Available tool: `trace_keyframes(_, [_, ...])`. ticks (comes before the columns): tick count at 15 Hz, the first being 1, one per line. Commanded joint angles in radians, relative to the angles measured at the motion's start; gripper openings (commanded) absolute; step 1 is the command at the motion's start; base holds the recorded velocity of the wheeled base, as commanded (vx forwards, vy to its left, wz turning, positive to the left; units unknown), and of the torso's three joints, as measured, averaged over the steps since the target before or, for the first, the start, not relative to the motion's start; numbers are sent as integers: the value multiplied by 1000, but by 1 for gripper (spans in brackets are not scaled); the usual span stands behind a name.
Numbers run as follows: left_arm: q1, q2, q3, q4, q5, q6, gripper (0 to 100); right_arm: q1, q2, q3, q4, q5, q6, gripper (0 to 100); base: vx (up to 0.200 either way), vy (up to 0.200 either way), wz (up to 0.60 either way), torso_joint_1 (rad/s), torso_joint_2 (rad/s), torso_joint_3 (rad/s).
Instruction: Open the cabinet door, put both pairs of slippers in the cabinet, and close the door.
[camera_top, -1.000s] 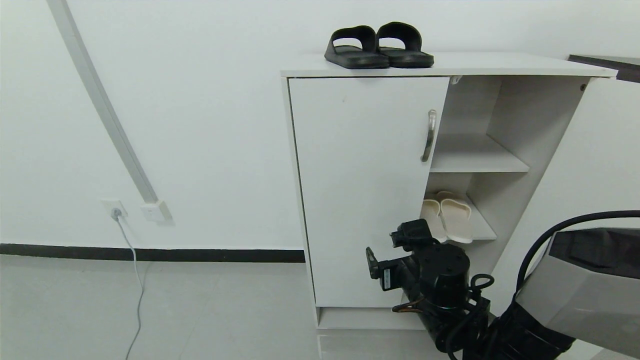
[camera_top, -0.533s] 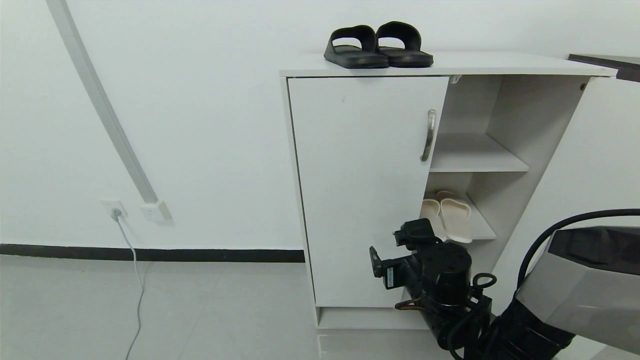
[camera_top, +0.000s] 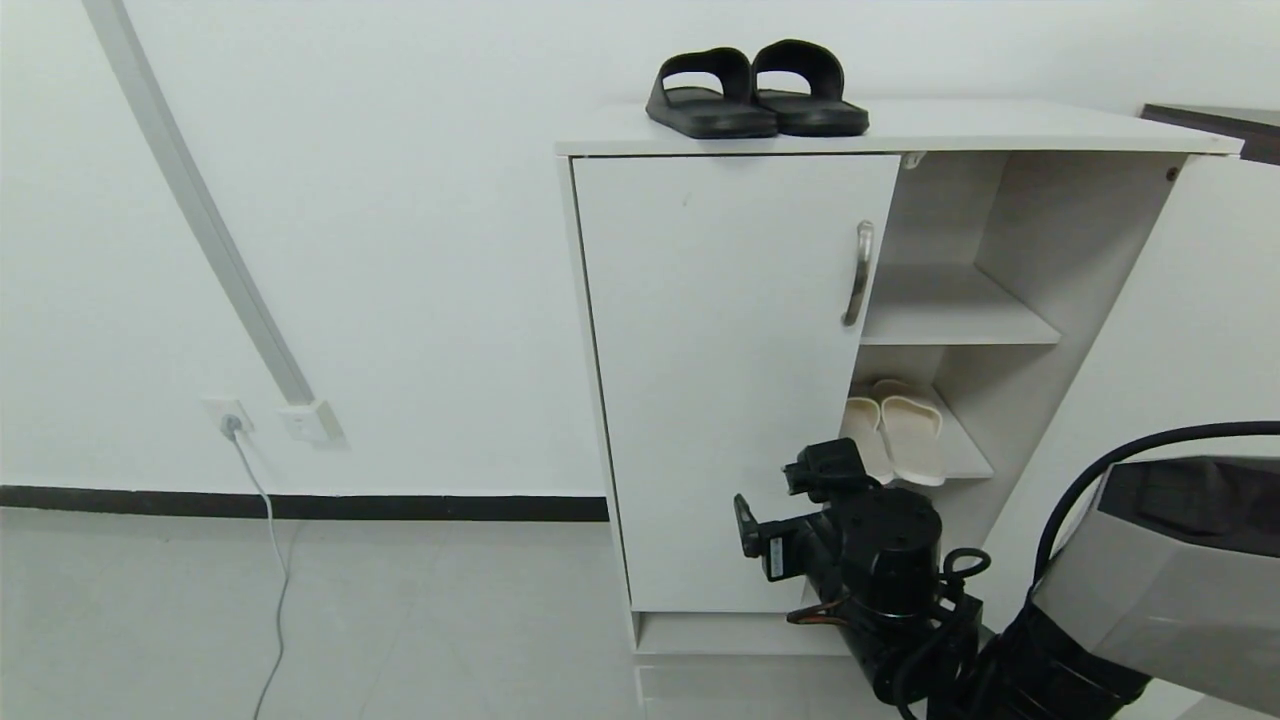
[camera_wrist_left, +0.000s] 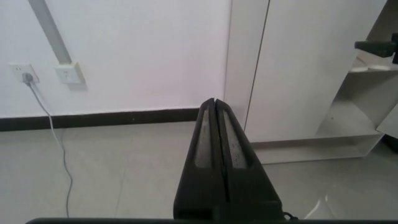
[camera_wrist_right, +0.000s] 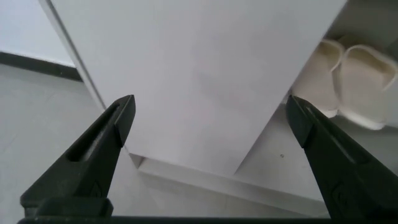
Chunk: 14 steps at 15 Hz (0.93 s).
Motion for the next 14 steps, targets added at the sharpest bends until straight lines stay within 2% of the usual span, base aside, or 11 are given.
trace_keyframes(1, [0, 1, -2, -2, 0, 0, 0, -1, 3, 0, -1, 0, 0, 100, 0, 0, 0, 46, -320, -354])
trace_keyframes(6, [0, -1, 0, -2, 0, 0, 0, -1, 3, -2, -1, 0, 0, 100, 0, 0, 0, 65, -479, -358])
trace_keyframes(14, [0, -1, 0, -2, 0, 0, 0, 1, 3, -2, -1, 0, 0, 100, 0, 0, 0, 138, -468, -328])
